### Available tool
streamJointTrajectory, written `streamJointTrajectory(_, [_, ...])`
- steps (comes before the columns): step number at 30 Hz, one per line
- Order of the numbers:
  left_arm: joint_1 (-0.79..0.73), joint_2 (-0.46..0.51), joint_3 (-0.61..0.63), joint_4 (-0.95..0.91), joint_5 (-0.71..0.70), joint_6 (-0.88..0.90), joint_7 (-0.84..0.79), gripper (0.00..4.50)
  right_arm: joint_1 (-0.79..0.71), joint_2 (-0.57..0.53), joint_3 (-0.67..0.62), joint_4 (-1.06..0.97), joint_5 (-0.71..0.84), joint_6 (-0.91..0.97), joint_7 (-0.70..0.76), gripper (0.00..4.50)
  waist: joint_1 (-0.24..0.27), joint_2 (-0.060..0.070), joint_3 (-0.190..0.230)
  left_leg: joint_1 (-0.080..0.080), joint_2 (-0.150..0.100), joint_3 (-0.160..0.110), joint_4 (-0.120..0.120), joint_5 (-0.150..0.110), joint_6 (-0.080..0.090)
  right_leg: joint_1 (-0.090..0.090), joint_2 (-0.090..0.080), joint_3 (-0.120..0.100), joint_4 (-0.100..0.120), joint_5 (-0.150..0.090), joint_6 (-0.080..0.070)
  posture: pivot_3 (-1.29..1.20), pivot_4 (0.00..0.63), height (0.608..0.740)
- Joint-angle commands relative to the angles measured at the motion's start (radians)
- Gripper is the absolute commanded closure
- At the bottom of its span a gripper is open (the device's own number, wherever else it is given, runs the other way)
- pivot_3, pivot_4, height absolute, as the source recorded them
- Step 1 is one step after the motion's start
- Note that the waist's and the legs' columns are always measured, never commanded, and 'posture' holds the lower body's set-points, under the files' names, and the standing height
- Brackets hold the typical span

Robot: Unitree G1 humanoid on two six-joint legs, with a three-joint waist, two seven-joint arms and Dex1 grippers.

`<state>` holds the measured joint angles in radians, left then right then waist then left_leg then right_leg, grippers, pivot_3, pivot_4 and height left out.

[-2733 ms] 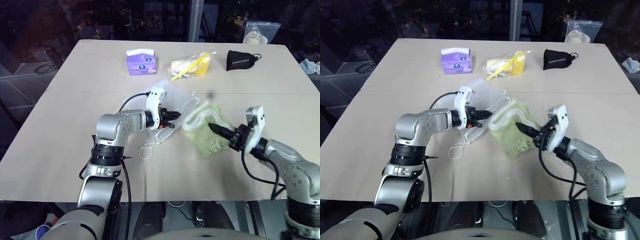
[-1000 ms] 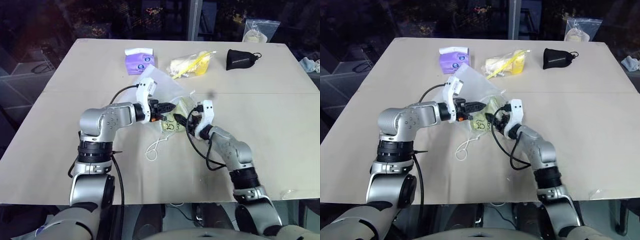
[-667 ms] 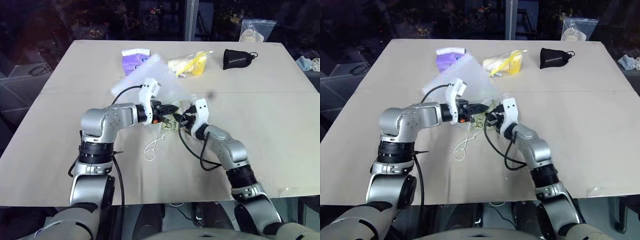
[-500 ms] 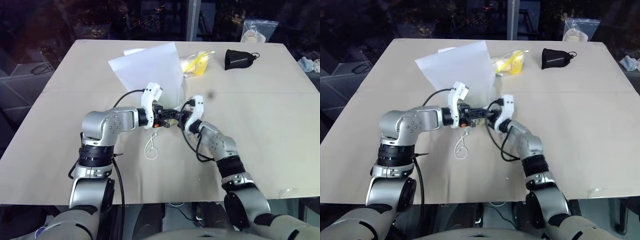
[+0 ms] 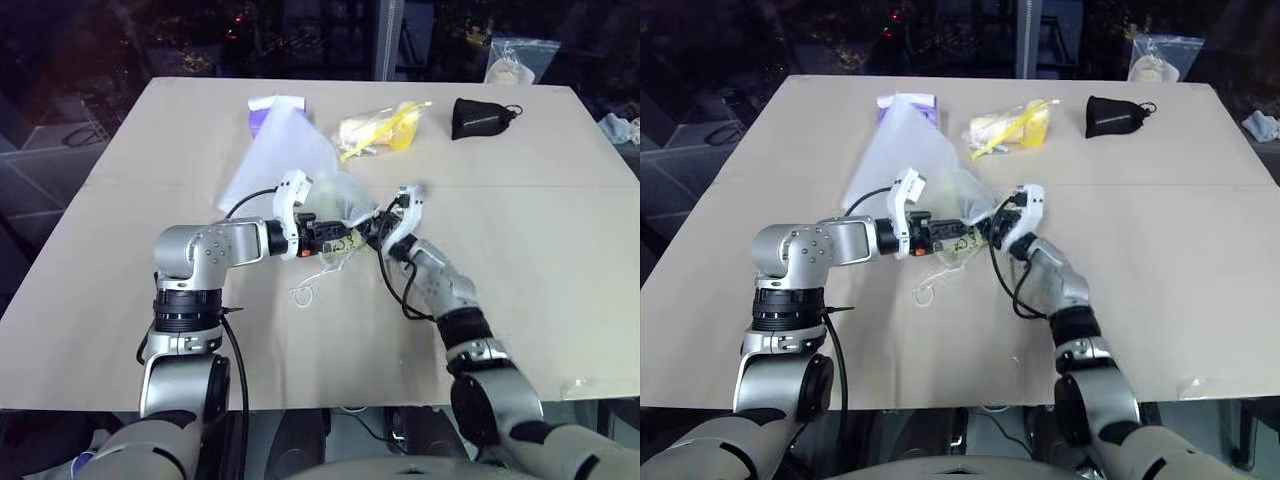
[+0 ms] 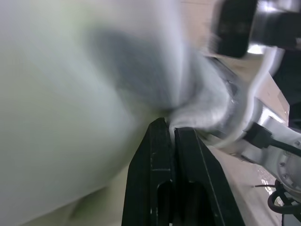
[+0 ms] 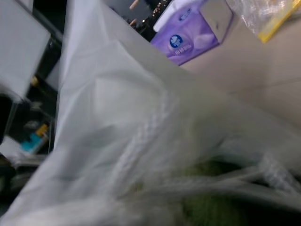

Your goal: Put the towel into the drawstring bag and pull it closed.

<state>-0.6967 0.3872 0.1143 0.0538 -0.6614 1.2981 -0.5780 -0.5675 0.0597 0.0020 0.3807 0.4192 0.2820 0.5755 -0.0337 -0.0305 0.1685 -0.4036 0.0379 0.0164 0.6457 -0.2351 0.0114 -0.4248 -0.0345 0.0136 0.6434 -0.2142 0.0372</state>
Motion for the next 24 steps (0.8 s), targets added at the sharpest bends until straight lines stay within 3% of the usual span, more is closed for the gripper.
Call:
streamJointTrajectory(1, [-0.072,0.051,0.007,0.009,0.005,-0.125,-0.087,4.5,0.12,-0.09,0.193,-0.325,-0.117,0.086,0.014,0.82,-0.003,0.0,0.0,-0.004,0.0,0.0,0.0,0.0,0.0,-0.004,0.0,0.0,0.0,0.0,0.0,0.0,0.15,0.74])
streamJointTrajectory(3, [-0.076,0.099,-0.043,0.027,0.045,-0.198,-0.15,4.5,0.169,-0.166,0.237,-0.457,-0.165,0.13,0.004,0.82,-0.006,0.0,0.0,-0.012,0.0,0.0,0.003,0.002,-0.003,-0.013,0.0,0.002,0.003,0.0,0.0,0.0,0.15,0.74])
streamJointTrajectory(6, [-0.101,0.137,-0.082,0.088,0.088,-0.277,-0.208,4.5,0.219,-0.242,0.261,-0.62,-0.187,0.232,-0.03,0.82,-0.004,0.0,0.0,-0.012,0.0,0.001,0.002,0.001,-0.003,-0.014,0.001,0.002,0.004,0.0,0.0,0.0,0.15,0.74])
streamJointTrajectory(9, [-0.117,0.122,-0.097,0.069,0.091,-0.316,-0.226,4.5,0.217,-0.206,0.189,-0.602,-0.19,0.326,-0.157,0.82,-0.002,-0.001,0.0,-0.011,0.0,0.001,0.002,0.0,0.0,-0.014,0.001,0.002,0.004,0.0,0.0,0.0,0.15,0.74])
streamJointTrajectory(24, [-0.099,0.172,-0.151,0.048,0.187,-0.444,-0.272,4.5,0.123,-0.297,0.193,-0.561,-0.41,0.323,-0.291,0.82,-0.001,-0.001,0.0,-0.012,0.0,0.002,0.005,0.0,0.0,-0.013,0.001,0.002,0.003,0.0,0.0,0.0,0.15,0.74])
